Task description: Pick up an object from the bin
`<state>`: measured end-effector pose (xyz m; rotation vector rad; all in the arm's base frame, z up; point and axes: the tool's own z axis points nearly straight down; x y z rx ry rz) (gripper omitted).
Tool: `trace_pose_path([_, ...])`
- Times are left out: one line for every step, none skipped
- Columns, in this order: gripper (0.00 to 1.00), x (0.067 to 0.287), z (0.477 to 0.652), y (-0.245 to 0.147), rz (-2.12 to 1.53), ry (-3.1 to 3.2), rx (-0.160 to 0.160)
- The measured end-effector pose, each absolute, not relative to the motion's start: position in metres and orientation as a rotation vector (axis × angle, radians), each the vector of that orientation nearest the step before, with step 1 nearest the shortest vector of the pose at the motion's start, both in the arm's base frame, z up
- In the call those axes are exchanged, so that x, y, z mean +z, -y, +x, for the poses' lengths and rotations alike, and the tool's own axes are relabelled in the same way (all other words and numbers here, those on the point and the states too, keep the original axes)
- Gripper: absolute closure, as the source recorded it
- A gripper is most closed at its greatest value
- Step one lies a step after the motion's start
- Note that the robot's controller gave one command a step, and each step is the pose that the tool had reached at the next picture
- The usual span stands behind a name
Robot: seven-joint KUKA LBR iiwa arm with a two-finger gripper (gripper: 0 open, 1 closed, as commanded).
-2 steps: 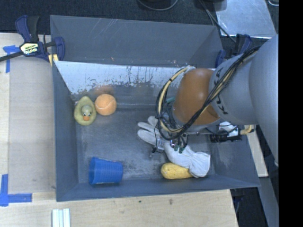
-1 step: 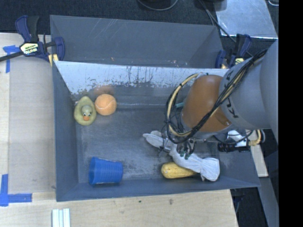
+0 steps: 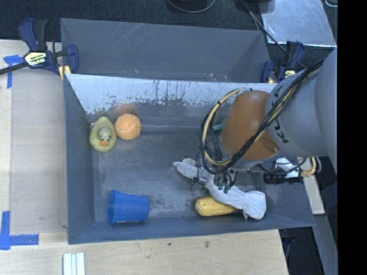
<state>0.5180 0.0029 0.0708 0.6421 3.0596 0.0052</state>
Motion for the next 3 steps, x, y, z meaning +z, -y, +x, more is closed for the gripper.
trace_pose_path([1.00, 0.072, 0.518, -0.003, 0.642, -3.059, 0.005])
trace_pose_path([1.00, 0.077, 0.518, -0.003, 0.642, -3.060, 0.005])
trace_pose_path([1.00, 0.088, 0.517, -0.003, 0.643, -3.063, 0.004])
